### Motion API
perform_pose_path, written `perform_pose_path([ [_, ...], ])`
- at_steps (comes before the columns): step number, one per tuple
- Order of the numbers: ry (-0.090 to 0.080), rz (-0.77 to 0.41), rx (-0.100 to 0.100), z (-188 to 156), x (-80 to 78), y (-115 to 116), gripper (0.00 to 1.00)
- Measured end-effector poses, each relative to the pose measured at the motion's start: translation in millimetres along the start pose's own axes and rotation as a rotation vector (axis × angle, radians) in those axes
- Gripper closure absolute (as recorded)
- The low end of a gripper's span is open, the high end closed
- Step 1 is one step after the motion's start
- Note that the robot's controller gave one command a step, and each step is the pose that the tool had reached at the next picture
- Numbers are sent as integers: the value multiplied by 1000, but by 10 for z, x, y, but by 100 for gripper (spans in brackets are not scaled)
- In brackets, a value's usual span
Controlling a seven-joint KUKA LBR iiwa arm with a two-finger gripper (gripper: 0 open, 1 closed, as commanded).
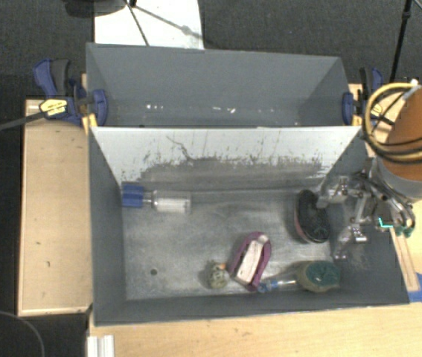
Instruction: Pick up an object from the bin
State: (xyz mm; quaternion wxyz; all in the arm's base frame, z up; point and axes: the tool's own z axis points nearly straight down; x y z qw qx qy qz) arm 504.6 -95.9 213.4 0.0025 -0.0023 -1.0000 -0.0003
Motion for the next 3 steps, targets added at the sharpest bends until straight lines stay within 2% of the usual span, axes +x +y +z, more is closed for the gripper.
perform_pose_path([
  [1,-2,118,-2,1203,-414,88,0],
  [2,-11,284,-2,1298,-248,-193,0],
  [3,-18,197,-8,794,-49,-464,0],
])
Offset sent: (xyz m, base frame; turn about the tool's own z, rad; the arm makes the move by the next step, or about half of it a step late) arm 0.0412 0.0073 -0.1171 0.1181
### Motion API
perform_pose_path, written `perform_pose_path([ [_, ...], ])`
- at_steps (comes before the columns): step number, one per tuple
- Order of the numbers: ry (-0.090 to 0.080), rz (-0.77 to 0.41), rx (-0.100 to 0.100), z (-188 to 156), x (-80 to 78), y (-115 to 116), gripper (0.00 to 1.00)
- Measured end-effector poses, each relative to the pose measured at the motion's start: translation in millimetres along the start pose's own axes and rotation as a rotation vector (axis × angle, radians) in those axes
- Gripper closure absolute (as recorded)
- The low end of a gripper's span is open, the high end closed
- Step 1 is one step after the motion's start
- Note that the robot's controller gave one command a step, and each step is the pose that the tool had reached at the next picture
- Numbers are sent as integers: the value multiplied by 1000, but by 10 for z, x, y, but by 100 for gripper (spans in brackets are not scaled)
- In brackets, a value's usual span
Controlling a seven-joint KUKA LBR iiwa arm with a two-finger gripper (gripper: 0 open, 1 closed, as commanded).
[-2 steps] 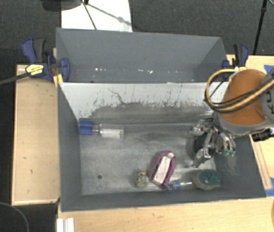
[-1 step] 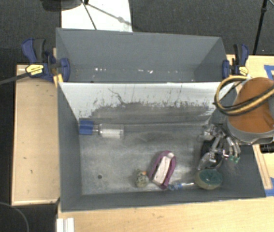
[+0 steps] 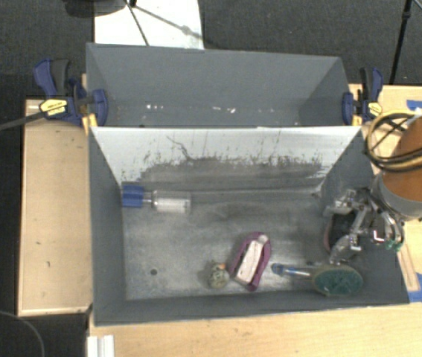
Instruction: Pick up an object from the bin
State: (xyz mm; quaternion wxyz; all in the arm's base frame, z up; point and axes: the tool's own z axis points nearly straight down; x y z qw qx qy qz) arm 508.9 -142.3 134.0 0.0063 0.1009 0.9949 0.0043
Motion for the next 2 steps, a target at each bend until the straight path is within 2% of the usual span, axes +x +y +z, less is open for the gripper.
perform_pose_path([
  [1,-5,-113,-3,137,-71,3,0],
  [2,-2,-117,6,-313,364,541,0],
])
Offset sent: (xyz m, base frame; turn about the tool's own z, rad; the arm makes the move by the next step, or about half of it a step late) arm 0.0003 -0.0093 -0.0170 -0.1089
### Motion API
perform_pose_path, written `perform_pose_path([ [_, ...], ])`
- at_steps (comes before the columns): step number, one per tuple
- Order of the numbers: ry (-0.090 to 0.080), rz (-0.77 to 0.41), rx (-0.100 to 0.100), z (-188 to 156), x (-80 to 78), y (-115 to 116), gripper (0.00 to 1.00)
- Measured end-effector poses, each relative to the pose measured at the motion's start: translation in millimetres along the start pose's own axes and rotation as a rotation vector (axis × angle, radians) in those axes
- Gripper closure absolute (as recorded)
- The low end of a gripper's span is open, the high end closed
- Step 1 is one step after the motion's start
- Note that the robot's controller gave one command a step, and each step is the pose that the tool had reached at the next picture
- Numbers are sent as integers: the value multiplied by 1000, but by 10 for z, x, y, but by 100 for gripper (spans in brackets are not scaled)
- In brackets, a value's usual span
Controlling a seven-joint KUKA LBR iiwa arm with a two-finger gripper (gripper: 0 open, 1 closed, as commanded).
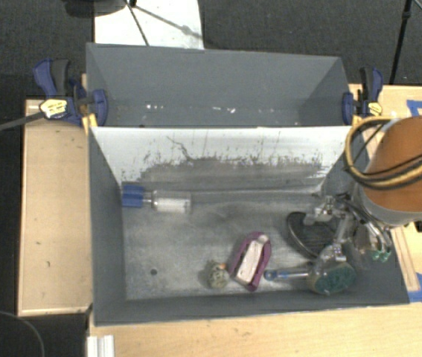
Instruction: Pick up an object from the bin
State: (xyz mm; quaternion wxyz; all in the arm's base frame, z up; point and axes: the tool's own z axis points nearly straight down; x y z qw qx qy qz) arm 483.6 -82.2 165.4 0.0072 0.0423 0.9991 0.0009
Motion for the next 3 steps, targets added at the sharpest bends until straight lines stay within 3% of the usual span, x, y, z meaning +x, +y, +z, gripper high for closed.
perform_pose_path([
  [1,3,181,1,701,-195,-141,0],
  [2,7,177,-1,719,-187,-131,100],
  [3,2,26,4,-903,-301,-364,100],
])
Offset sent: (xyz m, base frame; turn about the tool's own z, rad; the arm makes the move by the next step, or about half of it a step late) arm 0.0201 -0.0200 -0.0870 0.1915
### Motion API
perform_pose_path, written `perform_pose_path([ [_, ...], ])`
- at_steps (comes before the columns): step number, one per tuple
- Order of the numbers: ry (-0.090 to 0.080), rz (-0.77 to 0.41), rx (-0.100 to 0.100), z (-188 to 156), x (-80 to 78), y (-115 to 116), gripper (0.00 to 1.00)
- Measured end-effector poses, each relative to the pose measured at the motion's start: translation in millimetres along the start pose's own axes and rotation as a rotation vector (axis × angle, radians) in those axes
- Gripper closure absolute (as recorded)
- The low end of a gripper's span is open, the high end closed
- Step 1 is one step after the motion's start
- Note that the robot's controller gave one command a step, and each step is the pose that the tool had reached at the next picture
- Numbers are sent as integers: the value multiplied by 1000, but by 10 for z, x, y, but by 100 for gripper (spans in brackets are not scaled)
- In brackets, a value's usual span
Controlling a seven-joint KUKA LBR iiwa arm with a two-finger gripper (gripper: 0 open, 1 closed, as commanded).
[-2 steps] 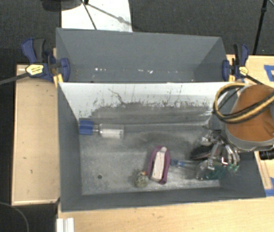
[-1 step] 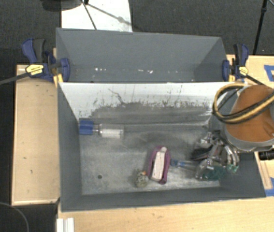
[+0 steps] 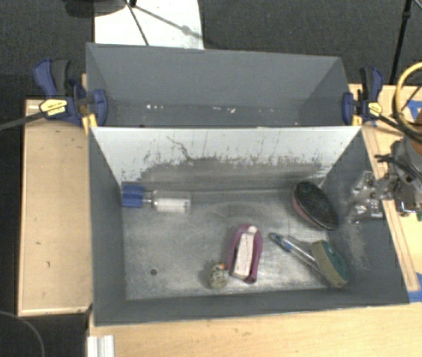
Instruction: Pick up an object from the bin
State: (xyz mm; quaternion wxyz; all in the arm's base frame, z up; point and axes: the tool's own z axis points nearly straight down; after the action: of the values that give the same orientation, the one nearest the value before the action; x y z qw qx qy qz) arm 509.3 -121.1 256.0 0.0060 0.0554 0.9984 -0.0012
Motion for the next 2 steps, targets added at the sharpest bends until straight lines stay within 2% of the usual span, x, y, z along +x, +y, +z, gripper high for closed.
perform_pose_path([
  [1,9,0,-2,41,17,7,0],
  [2,13,-300,-5,1085,-469,70,0],
])
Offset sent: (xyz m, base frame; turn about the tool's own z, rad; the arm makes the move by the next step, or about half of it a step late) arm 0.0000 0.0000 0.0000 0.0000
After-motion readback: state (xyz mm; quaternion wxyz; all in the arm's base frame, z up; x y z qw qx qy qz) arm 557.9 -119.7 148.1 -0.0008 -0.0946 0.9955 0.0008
